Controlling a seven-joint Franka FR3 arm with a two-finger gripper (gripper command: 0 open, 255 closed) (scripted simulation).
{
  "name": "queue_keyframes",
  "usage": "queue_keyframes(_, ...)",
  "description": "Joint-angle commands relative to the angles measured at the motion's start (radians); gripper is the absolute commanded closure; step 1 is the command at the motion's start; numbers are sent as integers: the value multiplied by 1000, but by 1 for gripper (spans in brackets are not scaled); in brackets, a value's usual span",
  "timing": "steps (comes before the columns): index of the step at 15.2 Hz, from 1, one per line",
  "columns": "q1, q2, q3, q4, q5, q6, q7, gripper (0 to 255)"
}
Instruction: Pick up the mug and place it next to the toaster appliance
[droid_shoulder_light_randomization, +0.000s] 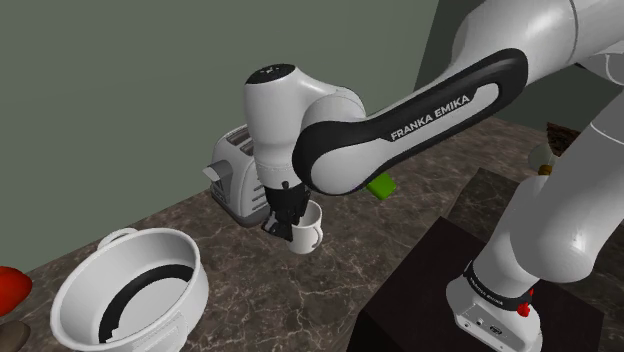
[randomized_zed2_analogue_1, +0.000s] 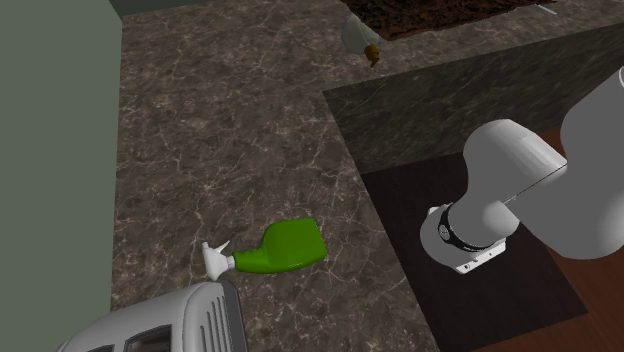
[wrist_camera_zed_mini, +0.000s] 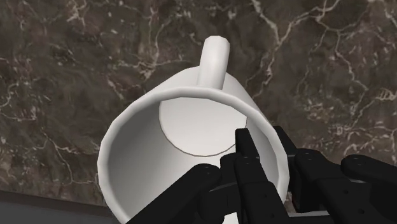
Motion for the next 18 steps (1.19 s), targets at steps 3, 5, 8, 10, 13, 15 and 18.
queue_keyframes(3,1,25,4,-33,-15,55,14,255)
queue_keyframes(5,1,40,5,-47,-24,82,21,255)
queue_keyframes(8,2,65,7,-66,-40,121,34,255)
queue_keyframes(10,2,72,7,-71,-45,133,38,255)
queue_keyframes(13,2,72,7,-71,-45,133,38,255)
queue_keyframes(15,2,72,7,-71,-45,133,38,255)
queue_keyframes(18,2,72,7,-71,-45,133,38,0)
